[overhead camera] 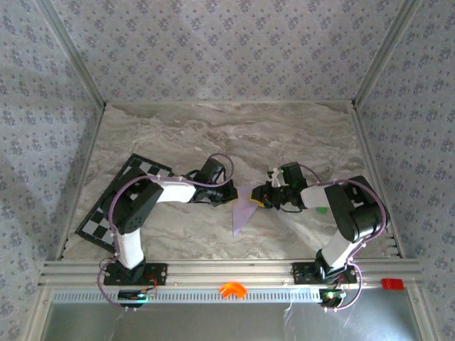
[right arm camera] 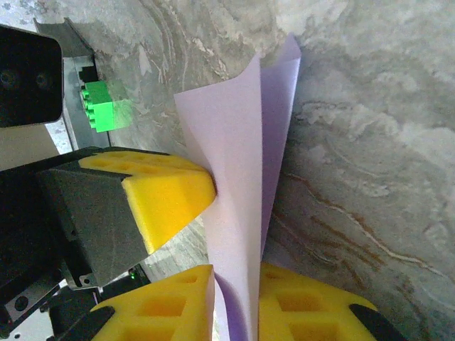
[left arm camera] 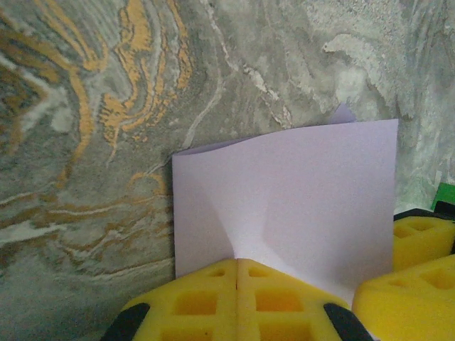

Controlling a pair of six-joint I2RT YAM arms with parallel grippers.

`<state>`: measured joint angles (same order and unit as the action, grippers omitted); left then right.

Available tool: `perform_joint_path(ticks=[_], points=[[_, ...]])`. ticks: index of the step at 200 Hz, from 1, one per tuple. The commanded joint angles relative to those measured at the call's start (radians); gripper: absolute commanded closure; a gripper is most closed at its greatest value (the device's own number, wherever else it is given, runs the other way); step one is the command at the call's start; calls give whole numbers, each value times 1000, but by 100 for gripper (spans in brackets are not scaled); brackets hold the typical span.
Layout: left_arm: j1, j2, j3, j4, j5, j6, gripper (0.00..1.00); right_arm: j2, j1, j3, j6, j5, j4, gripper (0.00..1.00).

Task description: Fold a paper plane with a square sheet of paper (pick it up from the middle)

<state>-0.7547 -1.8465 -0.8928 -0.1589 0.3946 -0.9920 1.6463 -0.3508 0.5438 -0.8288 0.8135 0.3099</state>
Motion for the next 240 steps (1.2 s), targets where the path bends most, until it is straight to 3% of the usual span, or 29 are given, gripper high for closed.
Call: perform_joint_path(ticks=[1,82,143,174,214,240], points=[[-2,-7,11,28,11,15,98,20,6,25,42,41,-43,80],[-4,5,16,18,13,13,97,36,9,43,66,51,-76,94],[-3,115,38,-9,-9,31,81,-18,-1,16,13,-6,-71,100],[-15,202,71,4,-64,59,69,-68,-18,-26,-90,-93,-17,100],[-69,281,91,75,-159,148,68,-124,-33,-75,-228,-209,51,100],[-158,312,83,153,-284,234,68,-157,-42,-97,-272,-277,51,100]])
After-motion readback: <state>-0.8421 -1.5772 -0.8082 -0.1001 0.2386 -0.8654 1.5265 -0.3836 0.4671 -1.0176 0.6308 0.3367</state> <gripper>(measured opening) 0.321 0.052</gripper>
